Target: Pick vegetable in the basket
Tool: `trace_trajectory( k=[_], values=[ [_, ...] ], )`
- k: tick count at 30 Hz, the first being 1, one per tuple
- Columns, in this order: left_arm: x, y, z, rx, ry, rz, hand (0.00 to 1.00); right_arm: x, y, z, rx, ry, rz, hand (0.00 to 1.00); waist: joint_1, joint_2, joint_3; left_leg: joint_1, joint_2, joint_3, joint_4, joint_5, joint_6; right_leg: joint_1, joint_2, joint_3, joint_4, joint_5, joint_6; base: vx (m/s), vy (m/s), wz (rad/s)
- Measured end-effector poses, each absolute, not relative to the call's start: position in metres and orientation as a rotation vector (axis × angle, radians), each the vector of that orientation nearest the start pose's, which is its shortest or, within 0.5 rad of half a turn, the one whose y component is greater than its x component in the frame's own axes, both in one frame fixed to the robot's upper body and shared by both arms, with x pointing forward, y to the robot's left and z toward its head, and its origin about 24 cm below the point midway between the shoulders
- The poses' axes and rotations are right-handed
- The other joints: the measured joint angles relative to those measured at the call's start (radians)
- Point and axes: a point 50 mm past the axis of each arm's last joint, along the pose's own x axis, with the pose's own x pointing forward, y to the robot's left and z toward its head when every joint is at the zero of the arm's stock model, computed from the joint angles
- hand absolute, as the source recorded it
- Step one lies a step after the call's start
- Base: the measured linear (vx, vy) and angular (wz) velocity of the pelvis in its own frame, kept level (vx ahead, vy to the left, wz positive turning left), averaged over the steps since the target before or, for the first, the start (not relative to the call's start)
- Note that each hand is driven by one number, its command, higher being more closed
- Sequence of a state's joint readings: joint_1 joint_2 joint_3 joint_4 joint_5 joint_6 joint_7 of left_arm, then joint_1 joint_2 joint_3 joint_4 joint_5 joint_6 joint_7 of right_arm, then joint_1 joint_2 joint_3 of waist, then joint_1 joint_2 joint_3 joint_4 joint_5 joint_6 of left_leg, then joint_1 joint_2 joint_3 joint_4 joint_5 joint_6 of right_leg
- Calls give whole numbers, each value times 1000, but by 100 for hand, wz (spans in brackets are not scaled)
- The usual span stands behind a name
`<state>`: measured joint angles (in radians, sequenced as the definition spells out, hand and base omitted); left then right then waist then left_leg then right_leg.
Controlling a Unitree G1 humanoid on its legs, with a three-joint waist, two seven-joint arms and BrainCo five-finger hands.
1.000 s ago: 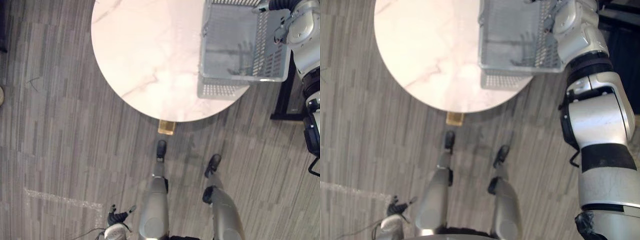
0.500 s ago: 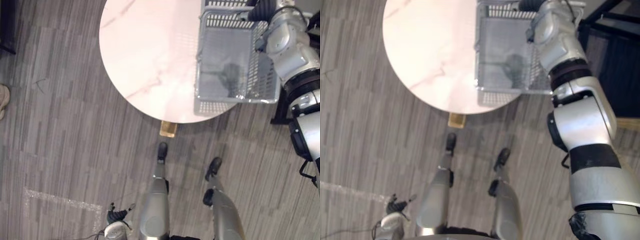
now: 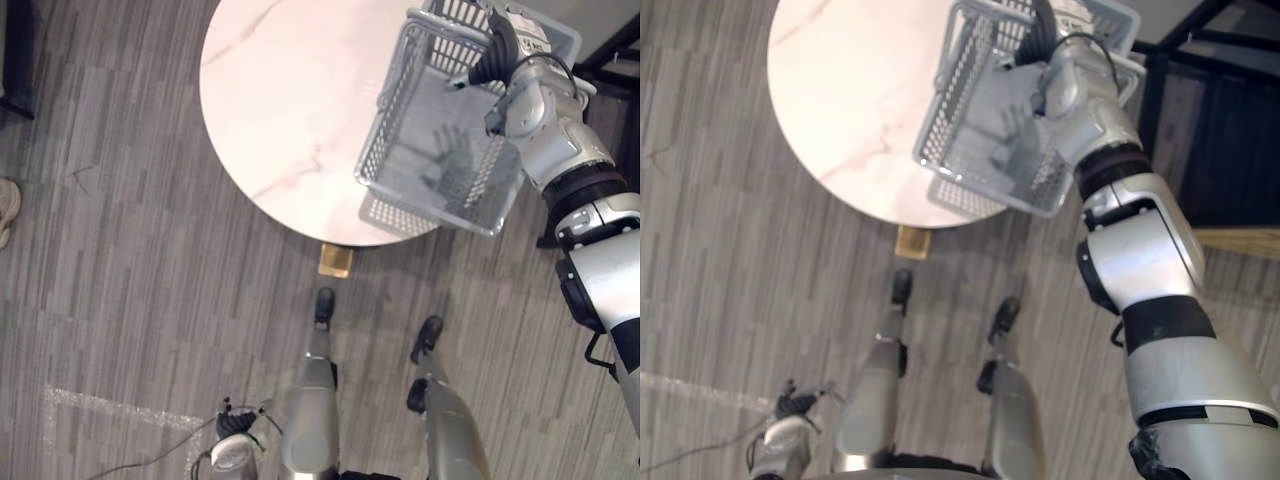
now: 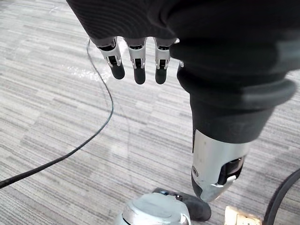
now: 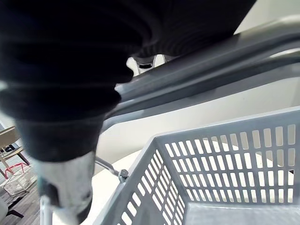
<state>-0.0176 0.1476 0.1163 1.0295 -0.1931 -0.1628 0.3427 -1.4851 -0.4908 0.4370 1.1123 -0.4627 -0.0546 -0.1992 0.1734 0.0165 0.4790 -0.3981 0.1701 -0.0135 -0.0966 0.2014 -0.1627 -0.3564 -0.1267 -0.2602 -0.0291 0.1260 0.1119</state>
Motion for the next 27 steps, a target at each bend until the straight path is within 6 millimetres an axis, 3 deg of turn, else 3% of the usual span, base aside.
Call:
trace_trajectory(
  k=[3, 4, 14, 19, 23, 27],
  values=[
    [143, 238, -133, 64, 835, 600, 0, 418, -160, 333, -1175, -497, -255, 0, 1, 0, 0, 1, 0, 1, 0, 1, 1, 0, 0, 2, 0, 0, 0, 0, 0, 0],
    [143, 239, -133, 63, 835, 602, 0, 418, -159, 332, -1170, -497, -251, 100, 2, 0, 0, 3, 0, 3, 0, 1, 1, 0, 0, 4, 0, 0, 0, 3, -12, -4],
    [148, 238, -132, 59, 841, 602, 0, 421, -150, 319, -1154, -476, -215, 100, 9, 5, -5, 19, 1, 3, 0, -1, -1, 13, 0, 10, 5, 0, 0, 0, -3, -1],
    [148, 240, -132, 54, 842, 611, 0, 422, -136, 314, -1173, -487, -172, 100, 19, 5, -5, 24, 2, 6, 0, -1, -1, 13, 0, 16, 11, 0, 0, 0, 0, 0],
    [146, 243, -132, 36, 848, 644, 0, 420, -109, 306, -1200, -520, -90, 100, 20, 3, -6, 38, 3, 20, 0, -1, -1, 17, 0, 27, 15, 0, 0, 3, -16, -8],
    [144, 248, -132, 22, 853, 678, 0, 414, -66, 289, -1242, -569, 62, 100, 19, 2, -7, 76, 10, 33, 0, -2, -3, 46, 1, 38, 15, 0, 0, 7, -20, -9]
  ],
)
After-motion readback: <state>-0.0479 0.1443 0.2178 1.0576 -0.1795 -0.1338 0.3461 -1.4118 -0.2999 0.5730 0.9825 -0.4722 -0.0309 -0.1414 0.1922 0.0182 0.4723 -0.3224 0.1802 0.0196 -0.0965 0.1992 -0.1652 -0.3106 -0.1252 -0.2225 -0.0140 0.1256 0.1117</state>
